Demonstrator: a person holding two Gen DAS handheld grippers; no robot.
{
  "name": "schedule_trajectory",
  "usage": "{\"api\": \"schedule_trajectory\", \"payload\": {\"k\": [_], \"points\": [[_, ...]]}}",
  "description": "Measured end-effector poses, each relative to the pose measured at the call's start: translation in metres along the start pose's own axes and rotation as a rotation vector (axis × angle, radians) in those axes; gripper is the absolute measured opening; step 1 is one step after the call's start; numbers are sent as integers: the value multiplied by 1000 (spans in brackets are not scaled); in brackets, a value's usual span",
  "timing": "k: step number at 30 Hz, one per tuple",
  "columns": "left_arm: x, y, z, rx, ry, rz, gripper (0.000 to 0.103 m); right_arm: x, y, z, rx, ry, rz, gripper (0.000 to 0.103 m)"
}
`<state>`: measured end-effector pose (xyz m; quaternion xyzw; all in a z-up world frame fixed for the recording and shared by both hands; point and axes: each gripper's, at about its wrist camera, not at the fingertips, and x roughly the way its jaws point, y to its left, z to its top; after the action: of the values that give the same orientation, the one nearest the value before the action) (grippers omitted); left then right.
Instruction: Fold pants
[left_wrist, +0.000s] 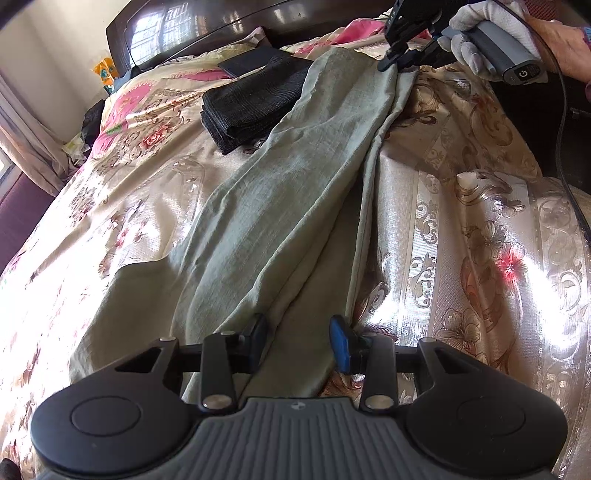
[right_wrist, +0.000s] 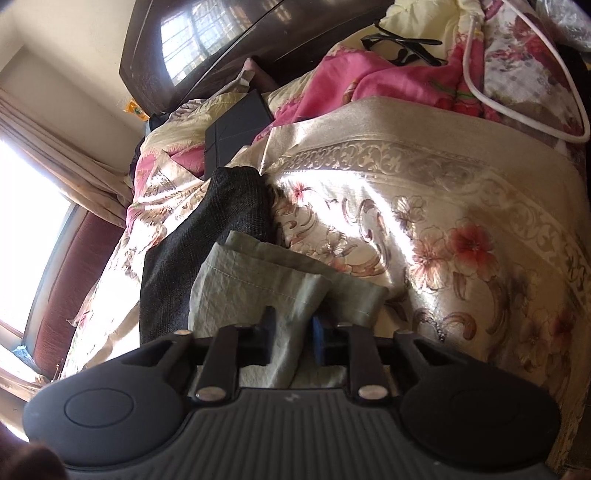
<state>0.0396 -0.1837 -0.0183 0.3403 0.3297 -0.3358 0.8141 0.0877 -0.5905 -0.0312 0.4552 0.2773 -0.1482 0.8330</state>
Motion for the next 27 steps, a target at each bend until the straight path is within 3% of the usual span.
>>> {"api": "schedule_trajectory", "payload": {"k": [4,7,12,14,17,21,27], "points": [[-3,-1,-1,7,-3,-2,52,-38,-5,3,78,-55,128,3],[-5,-1,-2,14,-8,-6,52,-59,-8,4,88,-97,156,3],[-2,-2,-2,9,-8,-4,52,-30,-25,-4,64,-39,-5,3],[-3,-2,-1,4,-7,-4,52,-31,-32,-7,98,-56,22,4],[-3,-1,-2,5,-8,-6,53,-38,-29,-6,66,-60,22,9],[-3,-1,-2,2,-9,-6,53,-52,-33,-8,93,-78,37,44],[-5,-1,-4,-5,-13,-4,53,-29,-28,-20,71,-39,48,46]]}}
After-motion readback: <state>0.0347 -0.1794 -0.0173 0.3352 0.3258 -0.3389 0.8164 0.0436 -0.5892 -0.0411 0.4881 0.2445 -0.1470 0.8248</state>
